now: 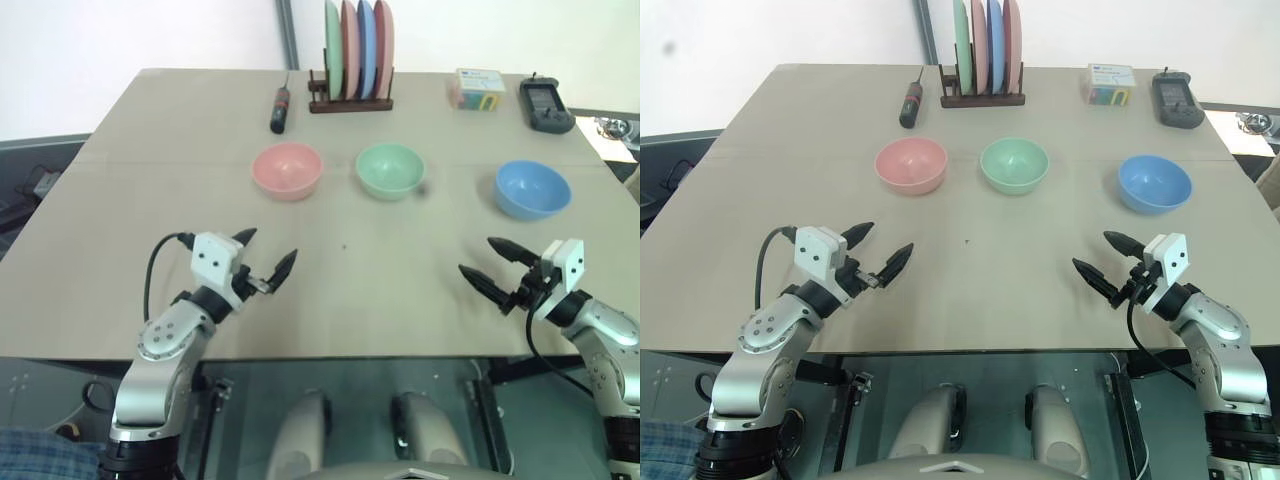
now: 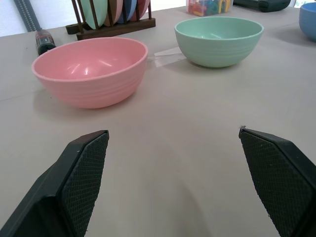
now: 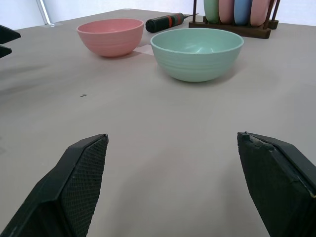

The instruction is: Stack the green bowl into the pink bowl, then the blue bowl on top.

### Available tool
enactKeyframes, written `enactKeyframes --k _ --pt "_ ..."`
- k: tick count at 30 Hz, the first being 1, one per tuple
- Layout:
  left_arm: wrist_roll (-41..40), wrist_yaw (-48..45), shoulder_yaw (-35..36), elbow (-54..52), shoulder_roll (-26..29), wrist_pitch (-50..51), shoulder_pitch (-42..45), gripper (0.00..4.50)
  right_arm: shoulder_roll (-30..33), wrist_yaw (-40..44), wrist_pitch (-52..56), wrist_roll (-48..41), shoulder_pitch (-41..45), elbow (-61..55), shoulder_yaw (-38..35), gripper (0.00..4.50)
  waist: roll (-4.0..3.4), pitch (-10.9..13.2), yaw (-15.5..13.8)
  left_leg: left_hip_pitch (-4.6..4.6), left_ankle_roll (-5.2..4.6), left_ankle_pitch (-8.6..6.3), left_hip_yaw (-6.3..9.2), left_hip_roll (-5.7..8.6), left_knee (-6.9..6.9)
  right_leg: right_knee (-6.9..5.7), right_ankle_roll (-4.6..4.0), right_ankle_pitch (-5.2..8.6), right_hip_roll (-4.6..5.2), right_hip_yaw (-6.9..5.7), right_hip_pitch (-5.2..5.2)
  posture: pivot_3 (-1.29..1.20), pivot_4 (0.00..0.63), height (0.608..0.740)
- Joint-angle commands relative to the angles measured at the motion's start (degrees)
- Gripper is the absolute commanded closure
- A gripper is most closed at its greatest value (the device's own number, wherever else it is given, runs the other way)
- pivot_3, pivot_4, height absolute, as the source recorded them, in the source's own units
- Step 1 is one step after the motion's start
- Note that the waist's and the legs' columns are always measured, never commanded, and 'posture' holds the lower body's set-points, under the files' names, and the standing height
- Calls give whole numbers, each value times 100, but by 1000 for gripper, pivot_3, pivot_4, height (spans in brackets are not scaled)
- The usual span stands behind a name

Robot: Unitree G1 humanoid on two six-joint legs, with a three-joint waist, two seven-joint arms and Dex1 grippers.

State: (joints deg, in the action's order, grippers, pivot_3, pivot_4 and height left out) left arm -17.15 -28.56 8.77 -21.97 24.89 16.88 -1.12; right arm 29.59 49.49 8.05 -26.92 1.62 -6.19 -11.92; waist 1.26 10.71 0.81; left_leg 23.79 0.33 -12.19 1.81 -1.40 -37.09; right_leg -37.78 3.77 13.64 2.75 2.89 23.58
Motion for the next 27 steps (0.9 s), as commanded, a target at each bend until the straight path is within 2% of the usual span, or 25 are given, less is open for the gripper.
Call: enactKeyframes --k 1,16,21,27 --pt "-64 -64 15 -241 34 -138 41 0 -10 -7 -125 -48 34 -134 -48 133 0 0 0 0 0 0 0 0 0 0 0 0 0 0 0 0 150 740" --pt "-117 -294 105 -46 170 -226 120 0 -200 -71 -203 -26 -30 -281 70 133 0 0 1 0 0 0 0 0 0 -1 -2 -1 -1 0 0 0 150 740" --pt "-41 -46 153 63 249 140 290 0 -386 -31 -283 -127 -58 -605 264 133 0 0 1 -1 0 0 0 0 0 -2 -1 -1 -1 1 0 0 150 740" --pt "965 231 -430 234 678 347 896 0 -559 -80 -163 -297 64 -1411 654 133 0 0 -2 -2 0 0 3 0 -1 -6 3 0 -2 -2 0 0 150 740"
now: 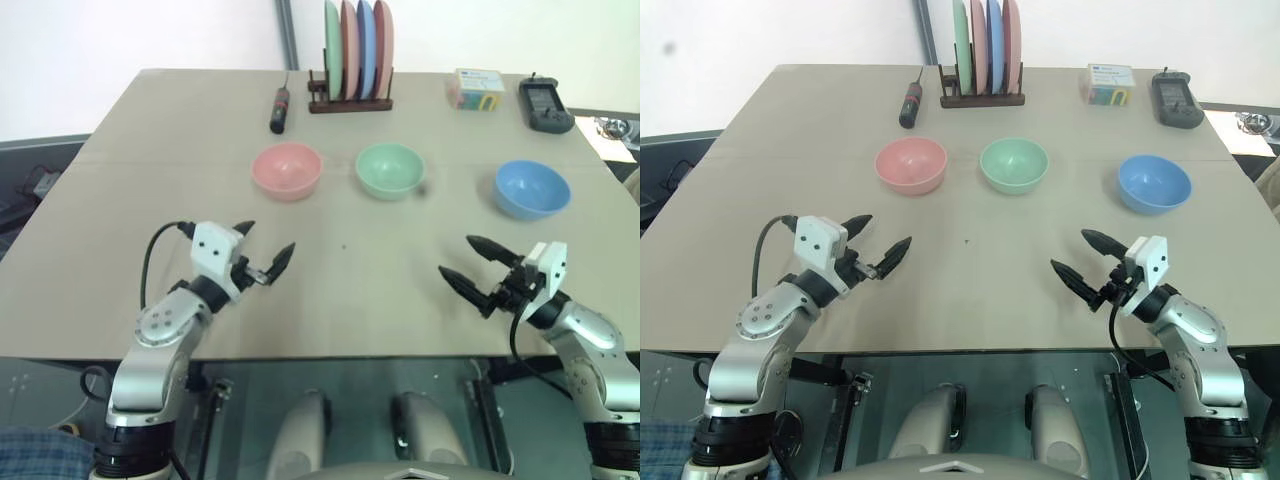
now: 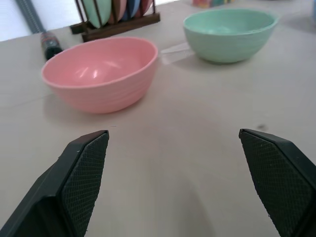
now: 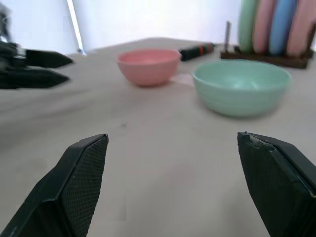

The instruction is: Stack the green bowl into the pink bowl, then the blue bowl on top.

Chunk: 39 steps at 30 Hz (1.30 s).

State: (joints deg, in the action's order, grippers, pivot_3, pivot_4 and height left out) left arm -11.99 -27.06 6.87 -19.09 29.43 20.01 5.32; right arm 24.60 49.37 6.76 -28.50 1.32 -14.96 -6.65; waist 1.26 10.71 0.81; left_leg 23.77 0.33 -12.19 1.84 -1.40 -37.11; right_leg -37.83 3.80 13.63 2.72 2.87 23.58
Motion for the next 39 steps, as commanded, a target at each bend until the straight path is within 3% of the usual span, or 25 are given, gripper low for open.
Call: enactKeyframes --k 1,14,27,31,39 --pt "552 66 -287 -15 304 46 306 0 -99 -127 -18 -116 98 -641 196 133 0 0 -2 1 0 0 1 0 0 0 1 -1 0 0 0 0 150 740" --pt "1366 -254 -819 2942 512 -1195 2506 0 -437 -1271 60 334 64 -1567 570 133 2 -1 6 7 1 0 4 3 3 7 4 -24 1 -6 2 0 150 740" --pt "1929 -1222 -1624 6811 8 -3275 4838 0 -544 -1800 -129 684 -292 -1867 519 133 6 -1 3 13 0 0 9 5 -1 4 6 -23 0 -14 1 0 150 740" --pt "2189 -1581 -1897 7718 -134 -3533 5327 839 -496 -1859 -152 710 -347 -1917 430 53 7 -1 3 12 0 0 10 5 -1 1 21 -15 -1 -14 2 0 150 740" --pt "2401 -1881 -1991 8101 -199 -3736 5557 4127 -424 -1847 -231 689 -343 -1803 351 53 8 0 1 15 0 0 10 6 -3 1 22 -14 -1 -14 2 0 150 740"
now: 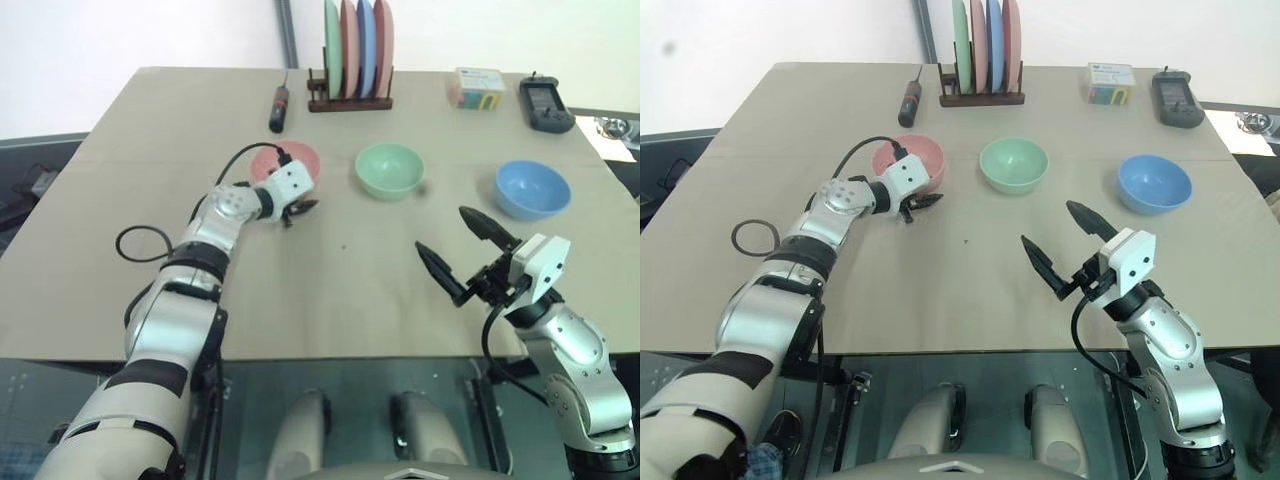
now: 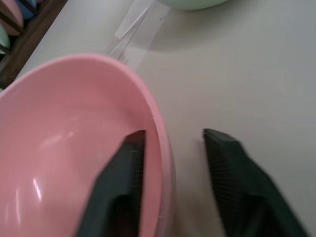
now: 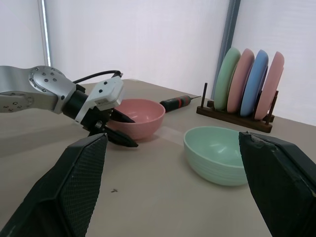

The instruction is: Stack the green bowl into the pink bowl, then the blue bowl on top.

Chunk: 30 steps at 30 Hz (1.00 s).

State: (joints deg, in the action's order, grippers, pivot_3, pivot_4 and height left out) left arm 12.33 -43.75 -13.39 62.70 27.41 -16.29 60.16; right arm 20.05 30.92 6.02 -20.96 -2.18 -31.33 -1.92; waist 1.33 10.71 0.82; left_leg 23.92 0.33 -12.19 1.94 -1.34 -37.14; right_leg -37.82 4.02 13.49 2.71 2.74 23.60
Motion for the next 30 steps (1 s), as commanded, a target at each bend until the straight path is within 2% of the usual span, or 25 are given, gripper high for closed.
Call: enactKeyframes --k 1,4,8,12,16,20,26,27,30 --pt "-78 -409 34 -178 17 -64 29 4408 36 14 -160 -63 20 -141 -118 53 1 -1 -1 0 0 0 0 0 0 0 0 0 0 0 0 0 150 740" --pt "-359 -1361 -10 -1042 164 143 -339 4408 69 70 -165 -92 48 -80 -144 53 0 -2 4 -2 0 0 -1 0 0 -1 -1 0 0 1 -1 0 150 740" --pt "-1060 -2744 -106 -3484 609 1143 -1305 4408 132 185 -134 -158 150 18 -160 53 -2 -2 35 -3 0 0 -6 -4 5 -1 -19 -10 0 8 0 0 150 740" --pt "-1481 -3416 -203 -5354 1013 2087 -1954 4408 195 333 -108 -221 282 146 -163 53 -3 -2 36 -6 0 0 -5 -6 3 -6 -21 -10 -1 8 1 0 150 740" --pt "-1515 -3427 -283 -5989 1041 2346 -2136 4408 227 433 -108 -237 422 265 -126 53 -2 -2 -10 -9 -1 0 -4 -6 -7 -9 -27 -2 -1 7 -2 0 150 740" --pt "-1759 -3419 -276 -6211 790 2389 -2103 4408 223 478 -73 -234 522 317 -86 53 -2 -2 -4 -8 -1 0 -6 -6 -11 -8 -23 13 -1 9 -3 0 150 740" --pt "-1989 -3260 -87 -6260 649 2333 -2100 2459 269 551 -20 -265 532 331 -108 53 -2 -2 11 -7 -1 0 -5 -5 -9 -7 -10 -3 -2 9 -2 0 150 740" --pt "-2013 -3201 -48 -6250 649 2340 -2106 1958 283 557 -8 -270 547 340 -118 53 -2 -2 13 -8 -1 0 -6 -5 -9 -8 -10 -3 -2 10 -2 0 150 740" --pt "-2321 -3012 242 -6385 655 2521 -2200 837 370 588 64 -279 645 421 -141 53 -2 -2 13 -9 -1 0 -6 -6 -9 -8 -7 -1 -2 10 -2 0 150 740"
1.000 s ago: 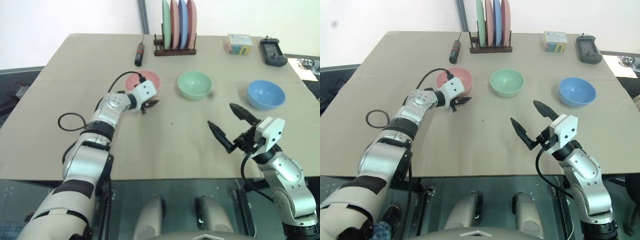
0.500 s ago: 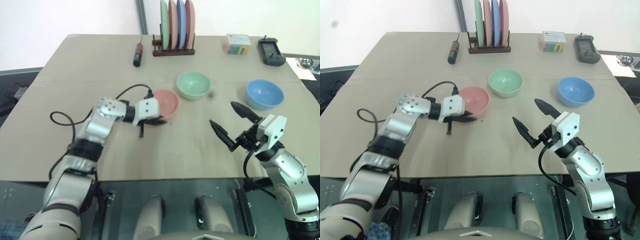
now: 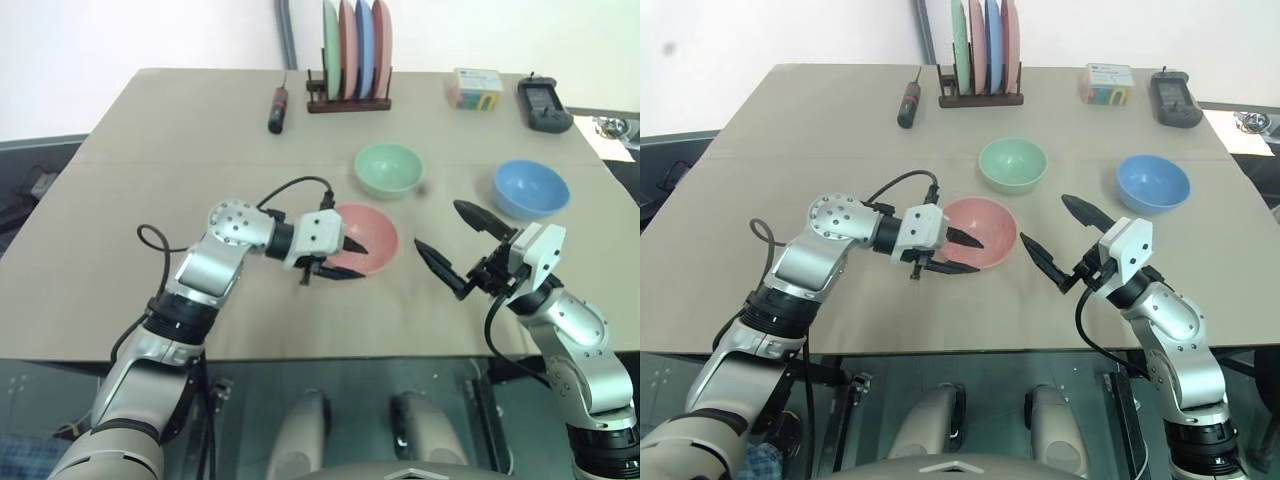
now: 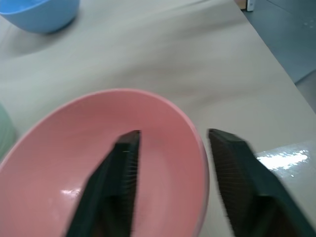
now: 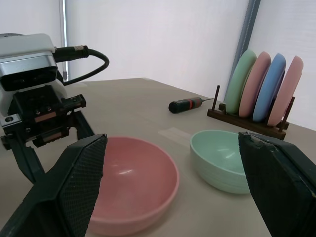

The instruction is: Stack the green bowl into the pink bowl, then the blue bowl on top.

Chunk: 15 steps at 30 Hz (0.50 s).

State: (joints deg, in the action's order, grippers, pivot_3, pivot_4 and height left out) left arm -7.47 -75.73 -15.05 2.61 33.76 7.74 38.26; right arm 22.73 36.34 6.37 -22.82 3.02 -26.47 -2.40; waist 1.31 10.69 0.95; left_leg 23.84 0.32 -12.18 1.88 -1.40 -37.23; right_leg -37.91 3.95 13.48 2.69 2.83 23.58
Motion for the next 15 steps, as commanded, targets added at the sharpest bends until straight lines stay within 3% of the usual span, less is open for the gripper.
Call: enactKeyframes --k 1,3,10,15 --pt "-536 276 585 -480 18 287 -63 643 136 58 76 -88 166 -30 -86 53 0 0 -2 0 0 0 0 0 0 0 0 0 0 0 0 0 150 740" --pt "-897 473 918 -702 21 670 -165 101 248 91 175 -23 273 80 -76 53 0 0 -2 1 0 0 1 0 0 0 -1 -1 0 0 0 0 150 740" --pt "-1674 1777 2264 -1175 2 1681 -871 101 854 210 544 671 1486 1357 184 53 -1 1 63 -6 0 0 -2 -1 -1 -3 -7 -6 0 2 0 0 150 740" --pt "-1936 2743 3411 -1481 -112 1711 -1892 101 1059 699 -428 1755 3029 3372 913 53 -1 2 143 -4 0 0 -1 -1 0 -2 -13 -10 0 1 0 0 150 740"
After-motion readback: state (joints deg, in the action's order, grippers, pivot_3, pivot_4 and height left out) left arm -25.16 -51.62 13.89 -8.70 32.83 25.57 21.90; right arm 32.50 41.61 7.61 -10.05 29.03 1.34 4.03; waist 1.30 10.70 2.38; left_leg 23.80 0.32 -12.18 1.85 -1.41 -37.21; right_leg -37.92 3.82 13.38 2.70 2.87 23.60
